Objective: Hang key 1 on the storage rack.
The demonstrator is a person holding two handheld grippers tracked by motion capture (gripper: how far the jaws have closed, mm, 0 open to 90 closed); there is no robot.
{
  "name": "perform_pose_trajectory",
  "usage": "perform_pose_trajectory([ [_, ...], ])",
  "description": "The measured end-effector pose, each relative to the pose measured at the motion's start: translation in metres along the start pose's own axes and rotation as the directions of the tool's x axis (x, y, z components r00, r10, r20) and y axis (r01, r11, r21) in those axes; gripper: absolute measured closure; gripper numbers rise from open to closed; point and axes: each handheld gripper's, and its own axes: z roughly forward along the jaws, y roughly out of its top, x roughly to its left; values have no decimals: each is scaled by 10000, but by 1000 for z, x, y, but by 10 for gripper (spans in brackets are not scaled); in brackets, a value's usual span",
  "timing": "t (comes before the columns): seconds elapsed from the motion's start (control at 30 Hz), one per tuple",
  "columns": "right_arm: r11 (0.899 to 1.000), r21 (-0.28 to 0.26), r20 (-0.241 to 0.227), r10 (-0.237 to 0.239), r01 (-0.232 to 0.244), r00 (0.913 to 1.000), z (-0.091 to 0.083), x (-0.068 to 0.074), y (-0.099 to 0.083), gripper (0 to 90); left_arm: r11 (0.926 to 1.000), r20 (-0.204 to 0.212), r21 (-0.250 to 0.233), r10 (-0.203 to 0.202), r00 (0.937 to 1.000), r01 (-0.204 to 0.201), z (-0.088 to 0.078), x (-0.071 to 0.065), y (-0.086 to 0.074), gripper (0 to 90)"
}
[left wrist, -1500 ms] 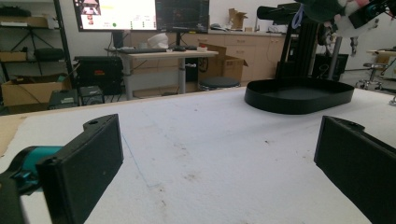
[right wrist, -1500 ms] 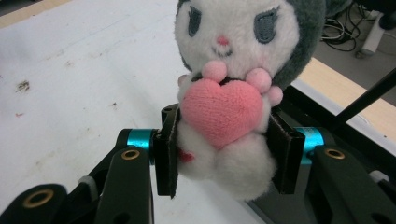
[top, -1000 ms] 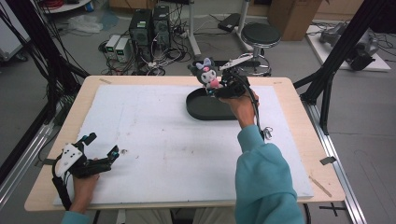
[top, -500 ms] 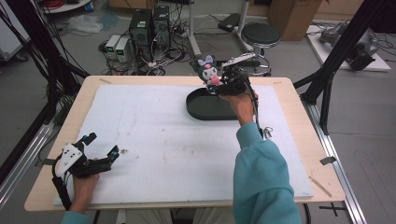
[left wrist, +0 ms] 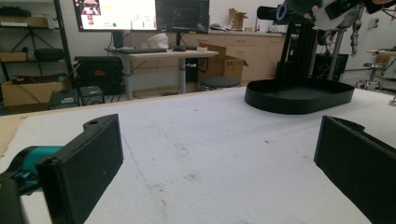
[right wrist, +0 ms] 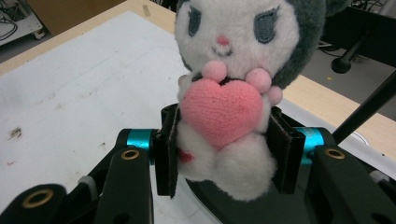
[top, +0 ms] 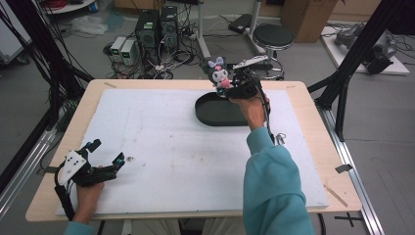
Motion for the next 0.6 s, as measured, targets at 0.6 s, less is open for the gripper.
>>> perform_pose_trajectory([
  [0.6, 9981, 611, 404, -150, 125, 9991, 2, -3, -3, 532, 10000, 11, -8, 35, 10000, -35, 0, 0, 0, 17],
])
